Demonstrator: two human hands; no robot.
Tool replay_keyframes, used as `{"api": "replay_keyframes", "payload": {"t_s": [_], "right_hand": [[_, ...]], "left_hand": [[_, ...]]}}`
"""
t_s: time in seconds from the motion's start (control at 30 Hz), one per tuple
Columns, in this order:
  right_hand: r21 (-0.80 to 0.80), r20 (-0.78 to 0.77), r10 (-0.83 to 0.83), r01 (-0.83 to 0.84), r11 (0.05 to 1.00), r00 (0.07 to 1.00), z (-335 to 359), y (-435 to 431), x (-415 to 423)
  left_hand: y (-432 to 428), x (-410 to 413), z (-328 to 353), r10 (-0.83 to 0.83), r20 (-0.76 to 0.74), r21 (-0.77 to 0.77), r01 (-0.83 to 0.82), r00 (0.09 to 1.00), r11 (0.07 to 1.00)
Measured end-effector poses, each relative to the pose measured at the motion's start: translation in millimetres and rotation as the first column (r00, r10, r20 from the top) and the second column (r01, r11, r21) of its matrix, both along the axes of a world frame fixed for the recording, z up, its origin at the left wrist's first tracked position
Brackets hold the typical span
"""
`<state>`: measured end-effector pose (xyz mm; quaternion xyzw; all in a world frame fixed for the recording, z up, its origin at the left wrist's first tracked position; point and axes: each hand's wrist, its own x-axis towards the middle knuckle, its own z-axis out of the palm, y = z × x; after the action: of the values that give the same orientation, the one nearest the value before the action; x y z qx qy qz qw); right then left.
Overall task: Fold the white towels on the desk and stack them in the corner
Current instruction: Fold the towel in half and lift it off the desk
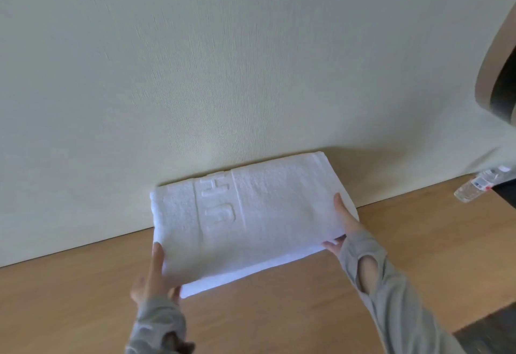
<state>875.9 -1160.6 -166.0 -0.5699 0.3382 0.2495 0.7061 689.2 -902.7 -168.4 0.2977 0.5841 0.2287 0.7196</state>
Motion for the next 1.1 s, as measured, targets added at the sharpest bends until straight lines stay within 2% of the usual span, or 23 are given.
{"api": "replay_keyframes", "payload": {"t_s": [0.07,0.1,0.17,0.2,0.27,0.4,0.57,0.67,0.73,0.77,0.8,0.83,0.87,0.9,0.93,0.97,1.0,1.03,1.1], "right_hand": [[-0.139,0.029,0.115,-0.11,0.984,0.993,3,-8,19],[-0.21,0.065,0.175,-0.158,0.965,0.982,4,-11,29],[-0.348,0.162,0.313,-0.242,0.906,0.936,9,-12,44],[-0.4,0.199,0.383,-0.282,0.872,0.902,12,-9,48],[-0.471,0.217,0.501,-0.359,0.806,0.838,14,-2,51],[-0.653,0.16,0.622,-0.39,0.649,0.767,2,5,52],[-0.666,0.263,0.603,-0.311,0.678,0.753,-10,7,50],[-0.677,0.215,0.63,-0.351,0.647,0.746,-7,8,50],[-0.753,0.112,0.685,-0.388,0.531,0.72,3,9,51],[-0.832,0.056,0.711,-0.361,0.421,0.701,10,10,51],[-0.917,0.027,0.729,-0.274,0.291,0.684,19,10,49],[-0.973,0.061,0.756,-0.13,0.19,0.652,26,12,45],[-0.987,0.144,0.81,0.021,0.161,0.569,34,19,37],[-0.977,0.211,0.877,0.105,0.184,0.431,39,31,27],[-0.976,0.211,0.942,0.113,0.188,0.261,42,47,14],[-0.985,0.154,0.983,0.091,0.145,0.1,40,65,0],[-0.994,0.068,0.998,0.08,0.069,-0.015,35,80,-12],[-0.996,-0.021,0.997,0.088,-0.015,-0.071,29,89,-20],[-0.988,-0.12,0.991,0.102,-0.113,-0.064,19,83,-16]], "left_hand": [[31,-2,9,-0.223,-0.057,0.067,0.227,0.973,0.972],[42,3,13,-0.362,-0.079,0.06,0.367,0.929,0.928],[51,19,24,-0.588,-0.175,0.034,0.602,0.79,0.798],[52,27,26,-0.638,-0.257,0.045,0.668,0.726,0.742],[49,39,25,-0.608,-0.402,0.131,0.7,0.684,0.702],[46,43,9,-0.531,-0.421,0.226,0.652,0.735,0.723],[45,41,-8,-0.417,-0.514,0.322,0.619,0.75,0.716],[42,43,-3,-0.411,-0.559,0.294,0.636,0.72,0.714],[41,42,4,-0.413,-0.605,0.296,0.674,0.681,0.677],[40,42,10,-0.382,-0.642,0.34,0.693,0.665,0.635],[36,41,17,-0.318,-0.679,0.424,0.707,0.662,0.567],[29,41,24,-0.236,-0.702,0.53,0.715,0.672,0.457],[18,42,32,-0.156,-0.712,0.624,0.719,0.685,0.307],[5,46,37,-0.105,-0.736,0.656,0.743,0.669,0.133],[-9,52,40,-0.083,-0.787,0.616,0.787,0.611,-0.043],[-23,59,41,-0.08,-0.847,0.53,0.825,0.525,-0.197],[-34,66,38,-0.076,-0.895,0.441,0.844,0.441,-0.306],[-39,70,33,-0.067,-0.931,0.356,0.859,0.357,-0.367],[-26,70,22,-0.067,-0.957,0.285,0.876,0.282,-0.389]]}}
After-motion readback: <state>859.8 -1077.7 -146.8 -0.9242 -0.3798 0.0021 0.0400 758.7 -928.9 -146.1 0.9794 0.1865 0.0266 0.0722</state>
